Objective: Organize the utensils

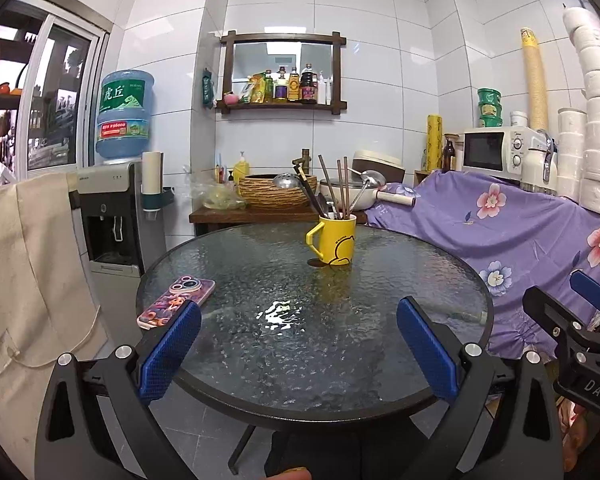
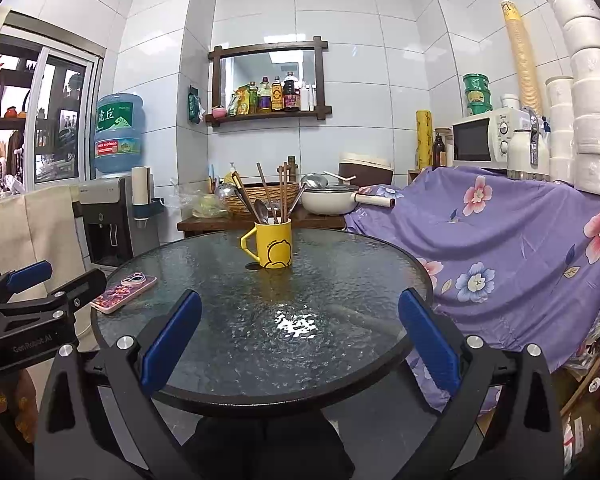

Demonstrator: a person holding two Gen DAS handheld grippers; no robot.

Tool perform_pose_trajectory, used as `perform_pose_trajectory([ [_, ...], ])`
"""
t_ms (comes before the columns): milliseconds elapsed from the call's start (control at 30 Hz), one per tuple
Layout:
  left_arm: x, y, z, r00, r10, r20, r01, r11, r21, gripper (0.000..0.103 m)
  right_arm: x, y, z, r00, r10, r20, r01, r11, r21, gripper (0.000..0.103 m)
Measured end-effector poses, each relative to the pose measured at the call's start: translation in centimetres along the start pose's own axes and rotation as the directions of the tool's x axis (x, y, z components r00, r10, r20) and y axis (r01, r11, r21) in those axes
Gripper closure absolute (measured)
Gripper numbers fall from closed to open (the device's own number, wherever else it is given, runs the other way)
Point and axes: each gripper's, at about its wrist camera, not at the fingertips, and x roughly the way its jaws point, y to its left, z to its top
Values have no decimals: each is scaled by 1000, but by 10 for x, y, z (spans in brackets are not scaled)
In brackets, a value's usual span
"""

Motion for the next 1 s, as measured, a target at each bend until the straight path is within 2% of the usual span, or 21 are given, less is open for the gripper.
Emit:
perform_pose_trajectory([
  [1000, 5, -1, 2, 1000, 16, -25, -16, 1000, 24, 7, 1, 5, 2, 1000, 6, -3, -6, 1000, -24, 6],
])
